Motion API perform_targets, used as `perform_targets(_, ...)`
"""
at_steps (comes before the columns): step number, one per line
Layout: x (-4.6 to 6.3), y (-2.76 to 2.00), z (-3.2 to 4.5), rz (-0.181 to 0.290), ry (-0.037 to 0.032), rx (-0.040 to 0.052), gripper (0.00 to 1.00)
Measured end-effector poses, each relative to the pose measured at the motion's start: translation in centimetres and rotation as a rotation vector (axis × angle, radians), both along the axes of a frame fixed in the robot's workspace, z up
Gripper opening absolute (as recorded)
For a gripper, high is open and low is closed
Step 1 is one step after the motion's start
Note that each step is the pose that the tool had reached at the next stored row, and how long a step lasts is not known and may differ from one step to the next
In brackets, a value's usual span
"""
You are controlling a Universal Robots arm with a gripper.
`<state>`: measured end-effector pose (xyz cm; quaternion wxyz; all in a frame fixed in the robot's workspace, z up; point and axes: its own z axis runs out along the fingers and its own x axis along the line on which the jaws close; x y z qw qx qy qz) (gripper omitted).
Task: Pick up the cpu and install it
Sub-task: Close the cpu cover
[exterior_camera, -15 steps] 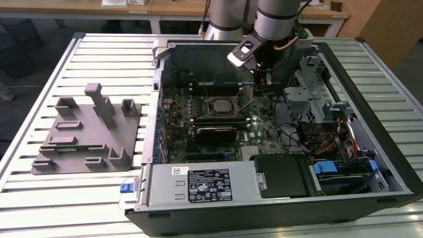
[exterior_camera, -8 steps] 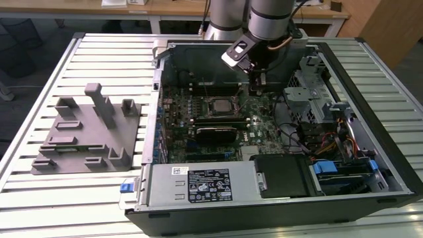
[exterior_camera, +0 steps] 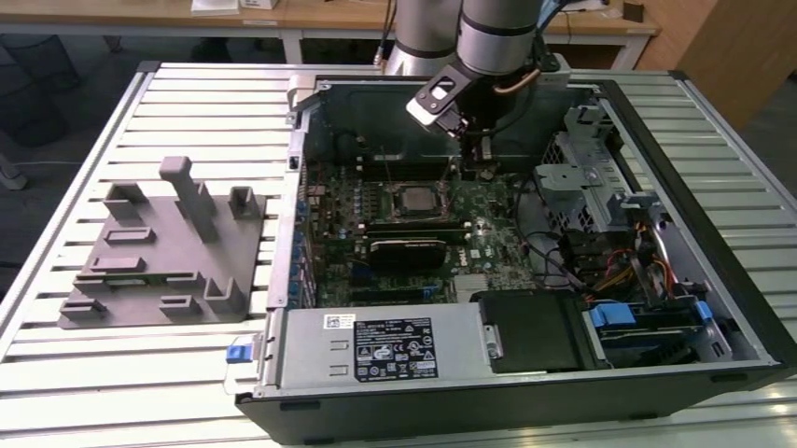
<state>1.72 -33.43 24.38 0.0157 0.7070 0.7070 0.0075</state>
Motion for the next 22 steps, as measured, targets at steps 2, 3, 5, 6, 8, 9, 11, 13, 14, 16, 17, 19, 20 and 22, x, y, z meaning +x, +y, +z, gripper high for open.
perform_targets(2, -0.03, 0.00, 0.00, 0.000, 0.0000, 0.0000, 0.11)
perform_targets(3, -0.03, 0.00, 0.00, 0.000, 0.0000, 0.0000, 0.11)
perform_targets(5, -0.08, 0.00, 0.00, 0.000, 0.0000, 0.0000, 0.11)
perform_targets(6, -0.10, 0.00, 0.00, 0.000, 0.0000, 0.0001, 0.11)
perform_targets(8, -0.16, 0.00, 0.00, 0.000, 0.0000, 0.0000, 0.11)
perform_targets(9, -0.21, 0.00, 0.00, 0.000, 0.0000, 0.0000, 0.11)
perform_targets(11, -0.32, 0.00, 0.00, 0.000, 0.0000, 0.0000, 0.11)
perform_targets(13, -0.44, 0.00, 0.00, 0.000, 0.0000, 0.0000, 0.11)
perform_targets(14, -0.49, 0.00, 0.00, 0.000, 0.0000, 0.0001, 0.11)
perform_targets(16, -0.59, 0.00, 0.00, 0.000, 0.0000, 0.0000, 0.11)
perform_targets(17, -0.65, 0.00, 0.00, 0.000, 0.0000, 0.0000, 0.11)
perform_targets(19, -0.72, 0.00, 0.00, 0.000, 0.0000, -0.0001, 0.11)
perform_targets(20, -0.76, 0.00, 0.00, 0.000, 0.0000, 0.0000, 0.11)
perform_targets(22, -0.85, 0.00, -0.01, 0.000, 0.0000, 0.0000, 0.11)
